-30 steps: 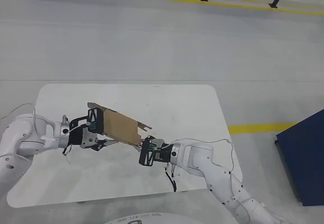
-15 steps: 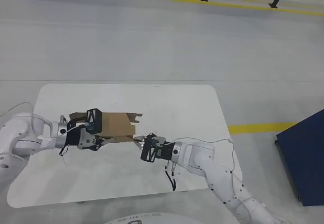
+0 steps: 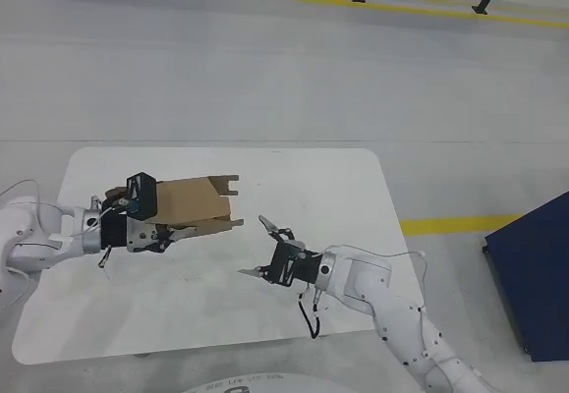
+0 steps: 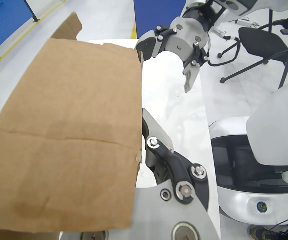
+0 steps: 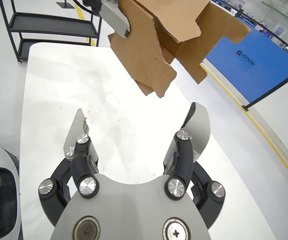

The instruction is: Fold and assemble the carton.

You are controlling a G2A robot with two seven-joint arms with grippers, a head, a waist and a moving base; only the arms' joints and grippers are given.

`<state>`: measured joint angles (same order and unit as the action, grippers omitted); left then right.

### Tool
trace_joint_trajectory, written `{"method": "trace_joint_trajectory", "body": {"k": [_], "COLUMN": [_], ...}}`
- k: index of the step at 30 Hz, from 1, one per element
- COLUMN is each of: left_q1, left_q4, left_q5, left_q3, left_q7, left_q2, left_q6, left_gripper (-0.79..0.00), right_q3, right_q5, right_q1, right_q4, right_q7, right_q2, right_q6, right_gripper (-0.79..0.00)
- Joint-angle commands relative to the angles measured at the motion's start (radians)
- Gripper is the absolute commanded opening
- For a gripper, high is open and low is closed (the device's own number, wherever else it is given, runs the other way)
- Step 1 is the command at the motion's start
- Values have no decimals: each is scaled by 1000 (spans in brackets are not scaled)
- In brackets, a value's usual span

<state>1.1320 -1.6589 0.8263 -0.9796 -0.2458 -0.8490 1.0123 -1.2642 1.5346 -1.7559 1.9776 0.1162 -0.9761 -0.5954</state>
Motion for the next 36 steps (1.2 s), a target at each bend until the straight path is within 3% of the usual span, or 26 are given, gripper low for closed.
{"method": "trace_joint_trajectory", "body": {"k": [1, 6, 15, 19, 22, 25, 36], "left_q1": [0, 8, 17, -9, -43, -64, -116], "left_q4": [0, -3, 8, 22, 30, 38, 45], "left_q5": [1, 3, -285, -471, -578, -608, -716], "left_q3": [0, 5, 76, 121, 145, 163, 241], "left_q7": [-1, 0, 33, -22, -86, -130, -236], "left_q2": [0, -1, 19, 33, 40, 42, 33], "left_q6": [0, -10, 0, 0, 0, 0, 0], "left_gripper": [-785, -785, -785, -785, -785, -785, -785], "right_q3": [1, 5, 44, 74, 89, 88, 111], "right_q5": [0, -8, -27, -19, -94, -153, -210], "right_q1": [1, 3, 40, 58, 89, 122, 172], "right_q4": [0, -3, -24, -39, -72, -111, -153], "right_q7": [-3, -5, 53, 90, 115, 139, 119], "right_q2": [0, -2, -14, -18, -23, -25, -34], "right_q6": [2, 19, 84, 68, 26, -37, -41], "right_gripper": [0, 0, 0, 0, 0, 0, 0]}}
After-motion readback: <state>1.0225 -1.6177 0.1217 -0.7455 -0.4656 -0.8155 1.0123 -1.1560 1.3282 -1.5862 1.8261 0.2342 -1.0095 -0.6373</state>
